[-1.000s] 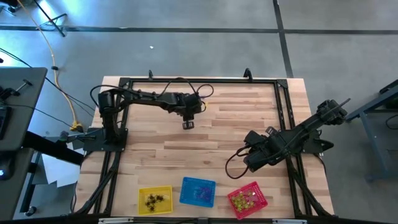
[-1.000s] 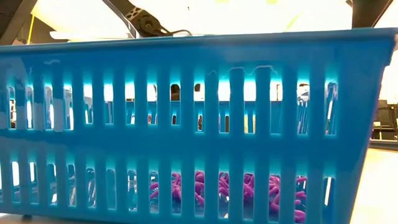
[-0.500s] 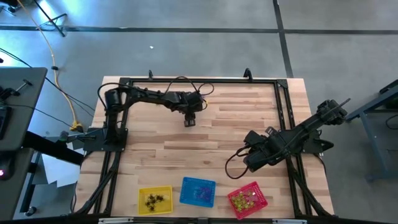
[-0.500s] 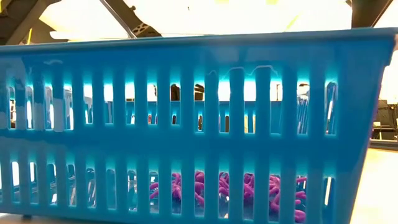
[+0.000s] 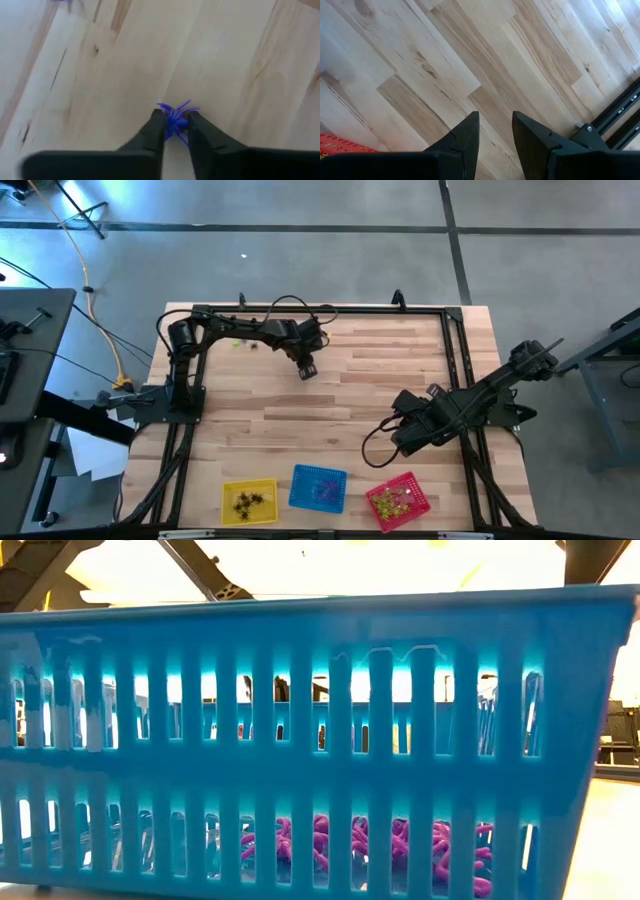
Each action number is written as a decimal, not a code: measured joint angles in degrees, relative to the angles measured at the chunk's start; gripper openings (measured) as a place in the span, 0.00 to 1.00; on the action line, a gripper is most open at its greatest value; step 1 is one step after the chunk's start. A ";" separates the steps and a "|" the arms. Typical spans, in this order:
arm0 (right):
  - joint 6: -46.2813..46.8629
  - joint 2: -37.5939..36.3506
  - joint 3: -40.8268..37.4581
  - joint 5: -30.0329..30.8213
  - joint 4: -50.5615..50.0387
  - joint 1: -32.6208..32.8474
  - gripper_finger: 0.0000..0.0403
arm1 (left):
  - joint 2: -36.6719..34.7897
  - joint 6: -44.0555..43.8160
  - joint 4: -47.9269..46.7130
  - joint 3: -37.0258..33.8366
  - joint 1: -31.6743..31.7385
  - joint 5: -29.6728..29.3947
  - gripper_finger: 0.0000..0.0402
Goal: Sort Halloween decoration
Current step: Put the violet spider toy into the blue bin
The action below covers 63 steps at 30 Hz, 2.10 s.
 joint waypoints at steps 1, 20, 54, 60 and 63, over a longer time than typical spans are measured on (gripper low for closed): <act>0.00 0.00 0.00 0.00 0.05 0.00 0.28 | -0.04 -0.34 -0.08 0.00 0.00 0.04 0.07; 0.00 0.00 0.00 -0.02 0.84 0.01 0.28 | -14.48 -5.47 -7.41 -0.75 -2.00 -0.43 0.01; -2.49 0.00 0.00 0.17 1.19 -0.32 0.28 | -17.33 -0.63 3.23 -0.45 -2.85 -0.21 0.00; -4.72 -0.02 0.00 0.14 1.05 -2.33 0.28 | -9.91 0.86 3.69 3.68 0.64 -0.20 0.00; -5.97 -0.02 0.00 0.04 1.10 -3.41 0.28 | -5.27 2.74 1.77 8.98 1.51 -0.45 0.00</act>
